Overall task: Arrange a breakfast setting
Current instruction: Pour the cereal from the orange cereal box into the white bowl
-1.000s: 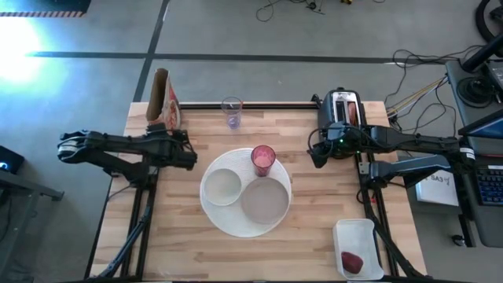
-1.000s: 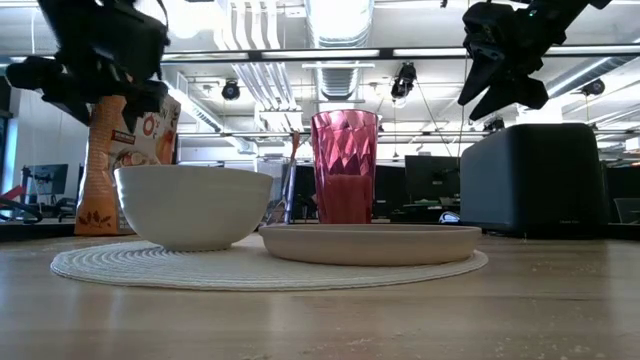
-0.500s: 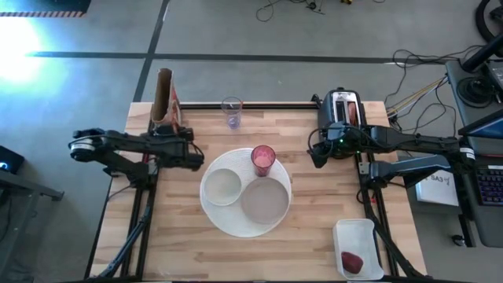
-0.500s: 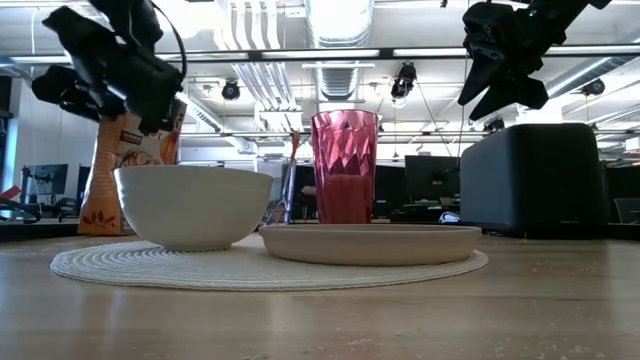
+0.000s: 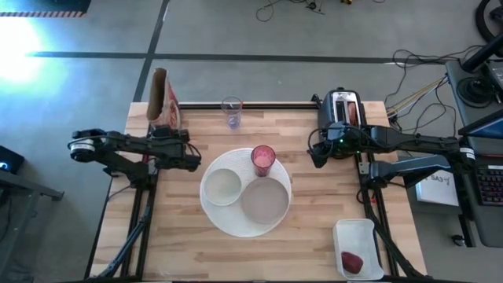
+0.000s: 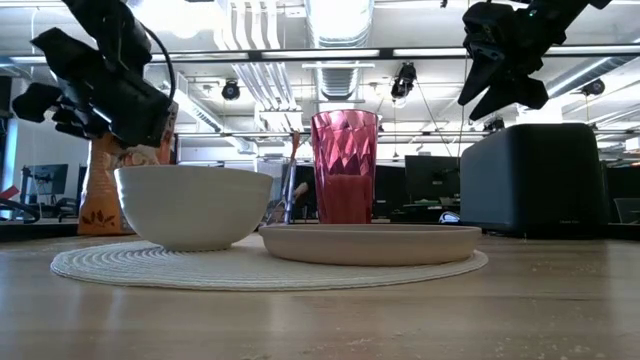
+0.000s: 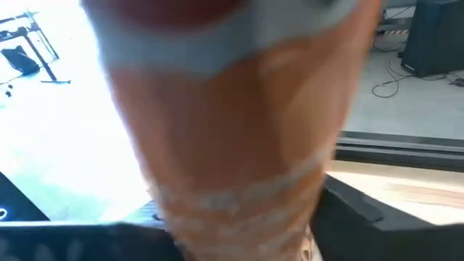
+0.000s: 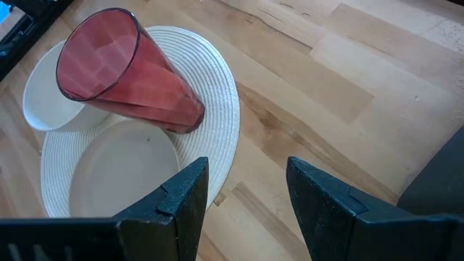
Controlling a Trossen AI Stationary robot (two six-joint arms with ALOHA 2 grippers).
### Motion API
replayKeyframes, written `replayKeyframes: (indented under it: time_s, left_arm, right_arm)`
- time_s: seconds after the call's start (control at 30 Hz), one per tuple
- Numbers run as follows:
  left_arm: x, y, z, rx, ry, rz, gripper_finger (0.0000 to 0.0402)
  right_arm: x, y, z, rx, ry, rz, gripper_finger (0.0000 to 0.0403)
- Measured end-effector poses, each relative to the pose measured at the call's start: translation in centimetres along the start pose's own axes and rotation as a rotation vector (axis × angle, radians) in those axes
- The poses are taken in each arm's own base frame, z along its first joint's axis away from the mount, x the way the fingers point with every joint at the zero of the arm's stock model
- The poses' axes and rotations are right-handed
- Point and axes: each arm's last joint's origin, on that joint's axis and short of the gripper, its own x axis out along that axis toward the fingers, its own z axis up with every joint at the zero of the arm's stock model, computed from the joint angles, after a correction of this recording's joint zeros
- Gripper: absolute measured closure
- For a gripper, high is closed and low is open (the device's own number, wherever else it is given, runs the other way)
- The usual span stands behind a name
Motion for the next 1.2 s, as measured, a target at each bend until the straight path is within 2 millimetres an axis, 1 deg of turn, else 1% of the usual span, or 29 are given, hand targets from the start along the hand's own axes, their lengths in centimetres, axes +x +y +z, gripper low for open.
replayKeyframes:
  time_s: [0.27,0.4,0.47,0.7,0.87,1.0,1.2]
  left_arm:
    - [0.0,-0.4,-0.2,0.015,-0.005,-0.025,0.033]
    - [0.0,-0.4,-0.2,0.019,-0.005,-0.025,0.0379]
    - [0.0,-0.5,-0.2,0.031,-0.005,-0.027,0.0395]
    - [-0.3,-0.9,0.2,0.075,0.015,-0.034,0.04]
    - [-1.1,-1.6,1.0,0.134,0.031,-0.07,0.0401]
    - [-2.0,-2.1,2.1,0.176,0.032,-0.097,0.0401]
    - [-3.7,-2.2,4.4,0.23,0.004,-0.136,0.0402]
  right_arm:
    - [0.0,0.0,0.0,0.0,0.0,0.0,0.0227]
    - [0.0,0.0,0.0,0.0,0.0,0.0,0.0227]
    - [0.0,0.0,0.0,0.0,0.0,0.0,0.0227]
    - [0.0,0.0,0.0,0.0,0.0,0.0,0.0227]
    - [0.0,0.0,0.0,0.0,0.0,0.0,0.0227]
    - [0.0,0.0,0.0,0.0,0.0,0.0,0.0227]
    - [0.0,0.0,0.0,0.0,0.0,0.0,0.0227]
